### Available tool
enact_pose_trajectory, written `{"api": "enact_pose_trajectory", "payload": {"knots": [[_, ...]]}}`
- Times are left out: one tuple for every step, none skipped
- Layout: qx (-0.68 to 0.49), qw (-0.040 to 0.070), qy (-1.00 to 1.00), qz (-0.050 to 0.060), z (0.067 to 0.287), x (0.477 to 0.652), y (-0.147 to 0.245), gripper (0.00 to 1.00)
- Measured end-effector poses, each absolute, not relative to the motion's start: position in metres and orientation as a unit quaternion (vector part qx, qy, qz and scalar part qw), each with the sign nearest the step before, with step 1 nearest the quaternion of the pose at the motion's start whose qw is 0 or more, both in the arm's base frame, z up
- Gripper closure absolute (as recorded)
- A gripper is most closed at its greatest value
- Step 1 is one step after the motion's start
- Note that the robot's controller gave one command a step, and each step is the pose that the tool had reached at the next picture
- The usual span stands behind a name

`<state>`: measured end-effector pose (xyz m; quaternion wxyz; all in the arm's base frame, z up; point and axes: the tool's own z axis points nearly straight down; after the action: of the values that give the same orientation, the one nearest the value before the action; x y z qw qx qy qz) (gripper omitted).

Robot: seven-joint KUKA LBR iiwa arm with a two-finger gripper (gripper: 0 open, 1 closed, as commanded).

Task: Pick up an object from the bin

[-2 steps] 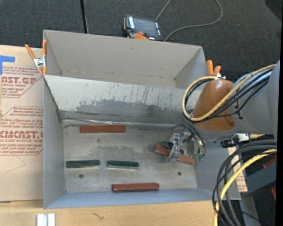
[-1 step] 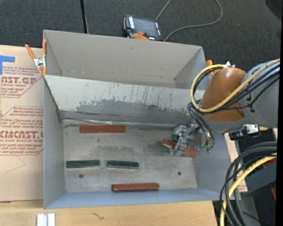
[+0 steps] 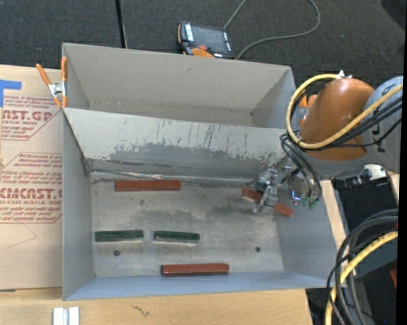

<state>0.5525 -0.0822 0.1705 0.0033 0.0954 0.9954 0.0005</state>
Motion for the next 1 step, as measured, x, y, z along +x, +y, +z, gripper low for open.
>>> {"api": "enact_pose_trajectory", "payload": {"knots": [[0.095,0.002,0.995,0.001,0.1873,0.5535,-0.0813,1.00]]}}
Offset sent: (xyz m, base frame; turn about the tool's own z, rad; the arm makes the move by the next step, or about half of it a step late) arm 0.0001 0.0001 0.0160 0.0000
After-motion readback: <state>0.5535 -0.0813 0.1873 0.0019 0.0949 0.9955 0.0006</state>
